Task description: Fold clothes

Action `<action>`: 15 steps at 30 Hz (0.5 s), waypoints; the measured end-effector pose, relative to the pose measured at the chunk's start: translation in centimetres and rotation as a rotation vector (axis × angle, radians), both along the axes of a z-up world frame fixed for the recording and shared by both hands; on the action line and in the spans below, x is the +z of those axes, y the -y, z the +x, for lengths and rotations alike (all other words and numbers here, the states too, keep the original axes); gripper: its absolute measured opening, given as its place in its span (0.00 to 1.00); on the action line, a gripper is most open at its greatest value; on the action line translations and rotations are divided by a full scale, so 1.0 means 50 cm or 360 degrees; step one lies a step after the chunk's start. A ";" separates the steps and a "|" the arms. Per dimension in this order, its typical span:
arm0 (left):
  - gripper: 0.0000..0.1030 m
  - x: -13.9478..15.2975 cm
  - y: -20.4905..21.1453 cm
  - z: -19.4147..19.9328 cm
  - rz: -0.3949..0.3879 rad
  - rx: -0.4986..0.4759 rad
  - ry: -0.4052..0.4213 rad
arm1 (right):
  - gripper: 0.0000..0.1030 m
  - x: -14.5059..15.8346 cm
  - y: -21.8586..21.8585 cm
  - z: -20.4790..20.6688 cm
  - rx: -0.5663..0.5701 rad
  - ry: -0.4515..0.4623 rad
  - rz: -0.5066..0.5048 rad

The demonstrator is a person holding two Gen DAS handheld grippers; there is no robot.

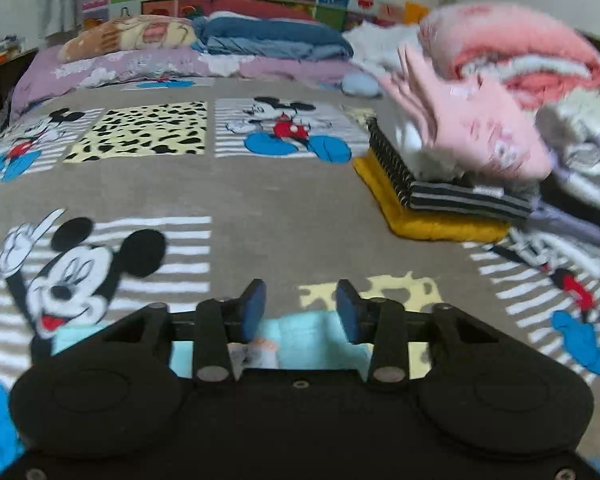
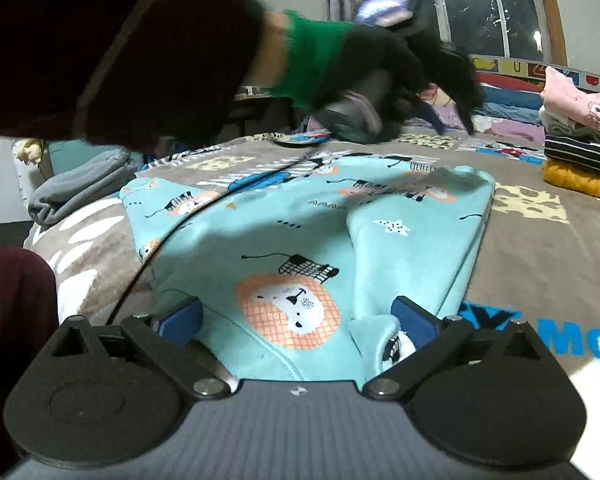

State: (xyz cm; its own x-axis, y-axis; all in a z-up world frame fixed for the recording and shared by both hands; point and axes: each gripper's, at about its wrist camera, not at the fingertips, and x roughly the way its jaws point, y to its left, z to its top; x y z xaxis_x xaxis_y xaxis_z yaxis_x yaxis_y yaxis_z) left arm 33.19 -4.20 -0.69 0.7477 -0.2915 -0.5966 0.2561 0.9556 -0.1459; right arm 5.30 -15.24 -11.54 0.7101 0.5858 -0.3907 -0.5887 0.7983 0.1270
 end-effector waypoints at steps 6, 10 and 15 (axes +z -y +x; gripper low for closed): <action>0.64 0.016 -0.122 -0.134 -0.0217 0.0044 -0.0023 | 0.94 0.019 0.005 -0.023 -0.0046 0.0088 0.0019; 0.68 0.008 -0.200 -0.234 -0.0369 0.0130 -0.0022 | 0.94 0.037 0.004 -0.051 -0.0062 0.0159 0.0012; 0.75 -0.003 -0.295 -0.362 -0.0590 0.0265 0.0004 | 0.92 0.056 0.013 -0.083 -0.0080 0.0214 0.0030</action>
